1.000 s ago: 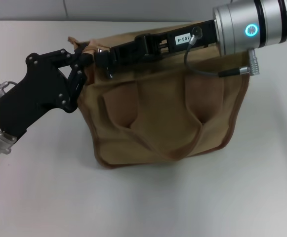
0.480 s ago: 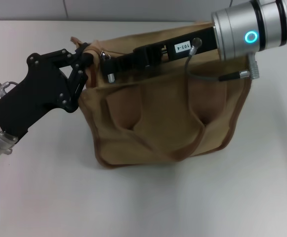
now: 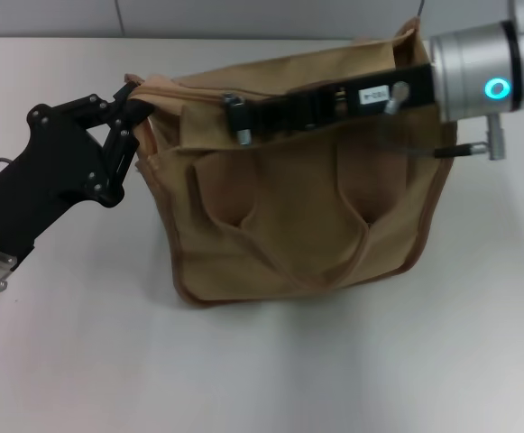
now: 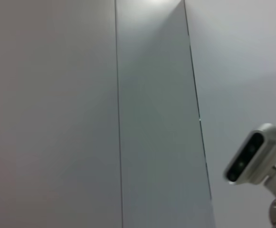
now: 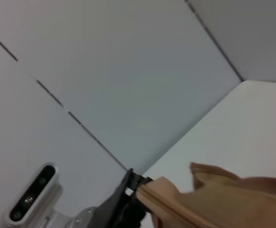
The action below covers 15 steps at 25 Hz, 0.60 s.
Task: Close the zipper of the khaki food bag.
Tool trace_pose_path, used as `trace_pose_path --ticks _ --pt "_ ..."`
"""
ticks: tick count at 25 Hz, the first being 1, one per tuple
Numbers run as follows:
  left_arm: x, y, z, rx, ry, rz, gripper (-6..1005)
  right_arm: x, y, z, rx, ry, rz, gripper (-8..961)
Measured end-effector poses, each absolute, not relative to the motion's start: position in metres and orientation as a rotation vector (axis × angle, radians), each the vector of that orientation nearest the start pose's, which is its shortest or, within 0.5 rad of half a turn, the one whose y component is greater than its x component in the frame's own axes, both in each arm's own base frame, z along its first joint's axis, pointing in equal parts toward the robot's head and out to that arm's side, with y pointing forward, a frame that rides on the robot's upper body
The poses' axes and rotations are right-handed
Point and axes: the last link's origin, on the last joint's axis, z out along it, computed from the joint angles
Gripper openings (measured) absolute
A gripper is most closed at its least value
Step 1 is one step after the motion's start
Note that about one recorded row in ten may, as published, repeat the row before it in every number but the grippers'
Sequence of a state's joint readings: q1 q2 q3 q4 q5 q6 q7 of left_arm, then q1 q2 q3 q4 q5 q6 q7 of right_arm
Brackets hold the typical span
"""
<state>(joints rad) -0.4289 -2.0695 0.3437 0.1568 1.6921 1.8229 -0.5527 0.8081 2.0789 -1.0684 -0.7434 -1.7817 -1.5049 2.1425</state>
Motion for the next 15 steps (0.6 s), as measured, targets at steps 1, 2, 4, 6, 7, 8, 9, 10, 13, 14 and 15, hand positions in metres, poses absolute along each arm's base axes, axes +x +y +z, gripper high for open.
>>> trace_pose_path --ticks 1,2,4,6,7,8,9,10,13,14,15 --pt "-0.272 0.272 0.002 -2.097 -0.140 -1.257 58 0.118 0.377 -0.025 -2.943 1.133 0.763 -1" --pt "-0.273 0.272 0.002 -2.097 -0.143 -1.250 60 0.122 0.376 -0.023 -2.929 1.132 0.768 -1" --pt "-0.275 0.273 0.002 -2.097 -0.151 -1.232 62 0.133 0.373 -0.017 -2.893 1.136 0.777 0" --pt "-0.277 0.274 0.002 -2.095 -0.161 -1.214 65 0.150 0.370 -0.006 -2.823 1.151 0.803 0" --pt "-0.277 0.274 0.002 -2.095 -0.161 -1.214 66 0.156 0.368 -0.002 -2.801 1.159 0.816 0" --pt "-0.278 0.275 0.002 -2.092 -0.166 -1.206 68 0.161 0.367 0.001 -2.778 1.169 0.830 0" --pt "-0.279 0.275 0.003 -2.088 -0.169 -1.200 69 0.161 0.367 0.001 -2.778 1.169 0.830 0" --pt "-0.280 0.276 0.003 -2.085 -0.173 -1.193 70 0.172 0.364 0.008 -2.738 1.183 0.861 0" --pt "-0.281 0.278 0.003 -2.079 -0.177 -1.183 74 0.188 0.360 0.018 -2.675 1.196 0.904 0" --pt "-0.281 0.281 0.004 -2.077 -0.177 -1.175 76 0.198 0.357 0.024 -2.637 1.202 0.930 0" --pt "-0.281 0.282 0.004 -2.077 -0.177 -1.172 77 0.202 0.356 0.026 -2.621 1.206 0.941 0"
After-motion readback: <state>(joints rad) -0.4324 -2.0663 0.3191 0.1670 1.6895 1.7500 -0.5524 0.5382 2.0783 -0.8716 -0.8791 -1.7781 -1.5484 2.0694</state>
